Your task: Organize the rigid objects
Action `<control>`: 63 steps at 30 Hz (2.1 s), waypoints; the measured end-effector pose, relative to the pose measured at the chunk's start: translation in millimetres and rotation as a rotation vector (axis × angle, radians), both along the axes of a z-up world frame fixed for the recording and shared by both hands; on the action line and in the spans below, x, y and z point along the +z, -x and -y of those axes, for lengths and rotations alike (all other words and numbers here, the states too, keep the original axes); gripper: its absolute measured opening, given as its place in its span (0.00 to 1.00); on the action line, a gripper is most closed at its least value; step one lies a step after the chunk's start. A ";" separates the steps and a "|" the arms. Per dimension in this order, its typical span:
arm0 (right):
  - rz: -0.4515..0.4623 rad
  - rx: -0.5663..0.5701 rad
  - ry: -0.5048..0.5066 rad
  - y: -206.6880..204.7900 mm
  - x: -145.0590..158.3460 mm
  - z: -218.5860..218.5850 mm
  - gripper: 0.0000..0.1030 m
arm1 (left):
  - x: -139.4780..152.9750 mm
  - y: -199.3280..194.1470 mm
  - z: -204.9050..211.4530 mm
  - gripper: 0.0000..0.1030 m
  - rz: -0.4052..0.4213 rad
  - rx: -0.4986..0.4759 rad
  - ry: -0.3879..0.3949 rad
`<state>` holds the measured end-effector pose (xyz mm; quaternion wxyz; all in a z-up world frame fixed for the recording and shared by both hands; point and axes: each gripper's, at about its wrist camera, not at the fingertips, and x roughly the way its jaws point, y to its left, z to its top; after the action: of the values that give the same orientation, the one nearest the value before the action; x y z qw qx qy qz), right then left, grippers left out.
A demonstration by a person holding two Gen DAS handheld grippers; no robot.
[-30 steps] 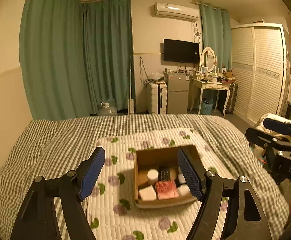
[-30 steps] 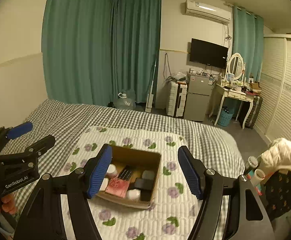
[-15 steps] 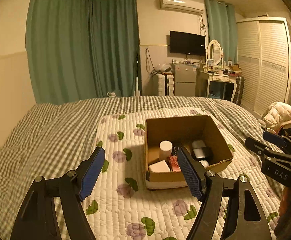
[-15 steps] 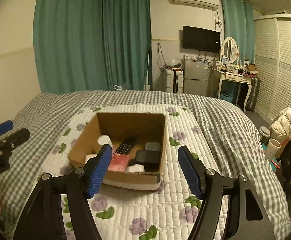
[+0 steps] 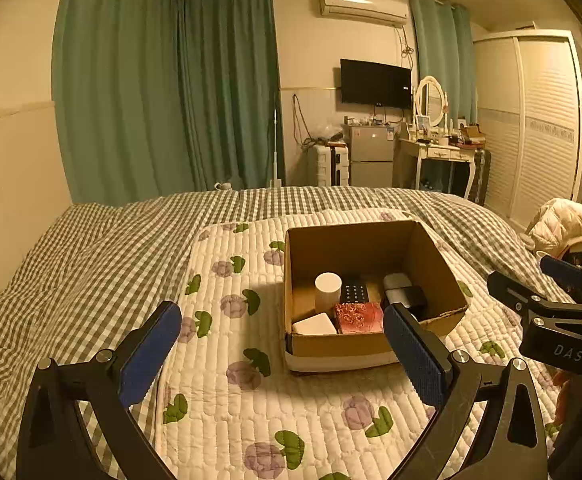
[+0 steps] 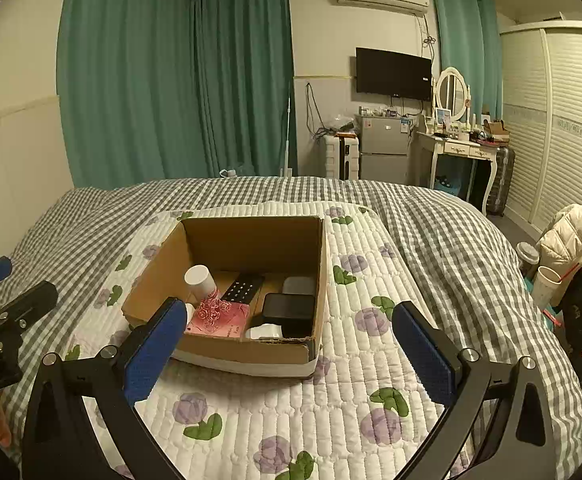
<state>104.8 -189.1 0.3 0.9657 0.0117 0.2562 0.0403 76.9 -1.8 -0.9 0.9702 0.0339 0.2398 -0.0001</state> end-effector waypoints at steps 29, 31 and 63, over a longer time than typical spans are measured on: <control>0.001 0.014 0.007 -0.2 0.0 -6.6 1.00 | -8.6 -5.8 -12.0 1.00 -0.036 0.019 0.043; 0.001 0.014 0.010 -0.5 -0.9 -7.0 1.00 | -8.8 -5.8 -12.9 1.00 -0.033 0.019 0.046; -0.044 0.014 0.033 -3.8 -9.2 -8.1 1.00 | -9.7 -4.8 -12.9 1.00 -0.039 0.020 0.036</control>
<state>108.6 -181.0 -8.9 0.9596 -0.0050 0.2782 0.0423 81.6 11.1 -10.6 0.9658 0.0140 0.2588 0.0046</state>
